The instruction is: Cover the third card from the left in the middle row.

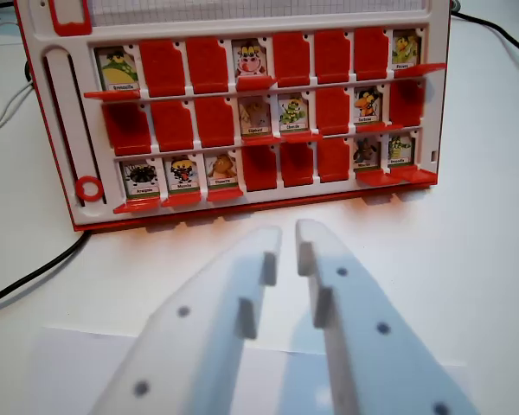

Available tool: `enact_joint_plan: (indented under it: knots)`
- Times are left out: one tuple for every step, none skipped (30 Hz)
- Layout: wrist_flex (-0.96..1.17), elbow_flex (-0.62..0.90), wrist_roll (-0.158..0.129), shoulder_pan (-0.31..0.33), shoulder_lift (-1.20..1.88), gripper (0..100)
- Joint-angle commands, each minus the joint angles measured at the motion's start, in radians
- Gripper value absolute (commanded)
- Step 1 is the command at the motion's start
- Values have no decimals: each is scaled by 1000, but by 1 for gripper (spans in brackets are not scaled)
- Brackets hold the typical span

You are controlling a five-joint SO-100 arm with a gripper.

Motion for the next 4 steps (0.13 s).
enact_joint_plan:
  knots:
    - [-28, -51, 8, -2, 0, 2]
    - [-25, -54, 11, -2, 0, 2]
    - [-20, -57, 17, -2, 0, 2]
    - [-9, -61, 26, -2, 0, 2]
